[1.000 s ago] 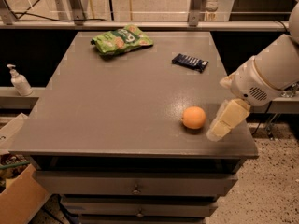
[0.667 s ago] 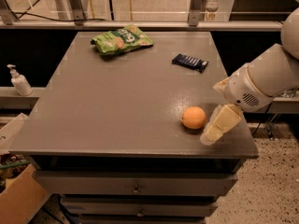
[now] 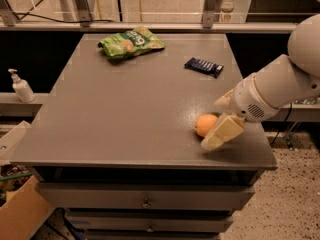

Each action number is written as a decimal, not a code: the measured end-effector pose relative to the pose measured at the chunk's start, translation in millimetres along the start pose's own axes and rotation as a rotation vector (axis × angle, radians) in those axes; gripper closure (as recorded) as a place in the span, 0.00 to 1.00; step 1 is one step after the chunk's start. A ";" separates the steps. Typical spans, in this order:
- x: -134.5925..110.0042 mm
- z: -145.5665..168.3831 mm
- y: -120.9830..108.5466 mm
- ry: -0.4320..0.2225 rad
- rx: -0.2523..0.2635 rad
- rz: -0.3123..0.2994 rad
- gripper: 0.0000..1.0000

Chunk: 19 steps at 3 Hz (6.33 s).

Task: Move orange near green rice chip bag

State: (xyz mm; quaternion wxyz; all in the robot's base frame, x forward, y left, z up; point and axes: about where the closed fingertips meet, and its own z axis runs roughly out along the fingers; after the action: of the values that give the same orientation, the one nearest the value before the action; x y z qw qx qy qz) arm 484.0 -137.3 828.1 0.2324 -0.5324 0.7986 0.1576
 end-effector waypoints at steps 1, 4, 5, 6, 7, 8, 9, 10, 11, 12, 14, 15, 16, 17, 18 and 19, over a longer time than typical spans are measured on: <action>-4.0 -0.9 -4.9 -0.008 0.005 0.014 0.47; -24.8 -10.6 -14.5 -0.043 0.008 0.045 1.00; -24.8 -10.6 -14.4 -0.043 0.008 0.045 1.00; -29.7 -9.8 -19.5 -0.060 0.032 0.056 1.00; -58.9 -0.7 -52.6 -0.108 0.084 0.059 1.00; -99.5 10.8 -99.8 -0.148 0.138 0.048 1.00; -139.8 24.5 -149.3 -0.177 0.186 0.048 1.00; -177.0 46.3 -188.2 -0.188 0.210 0.054 1.00; -209.6 71.7 -209.7 -0.188 0.202 0.052 1.00; -235.3 96.4 -216.7 -0.188 0.182 0.047 1.00; -261.2 134.0 -210.9 -0.185 0.132 0.035 1.00; -262.9 146.6 -209.1 -0.175 0.110 0.037 0.82; -263.0 152.3 -209.2 -0.169 0.101 0.042 0.58; -262.2 154.5 -209.1 -0.166 0.097 0.045 0.36; -260.8 155.2 -209.5 -0.164 0.096 0.048 0.12; -258.5 155.0 -209.5 -0.161 0.096 0.051 0.00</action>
Offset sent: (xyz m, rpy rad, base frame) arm 0.0181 -0.0067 0.0147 0.0217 0.0048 -0.0610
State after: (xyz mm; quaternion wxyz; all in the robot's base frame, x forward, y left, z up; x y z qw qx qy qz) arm 793.1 60.5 836.0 0.3169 -0.4860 0.7971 0.1674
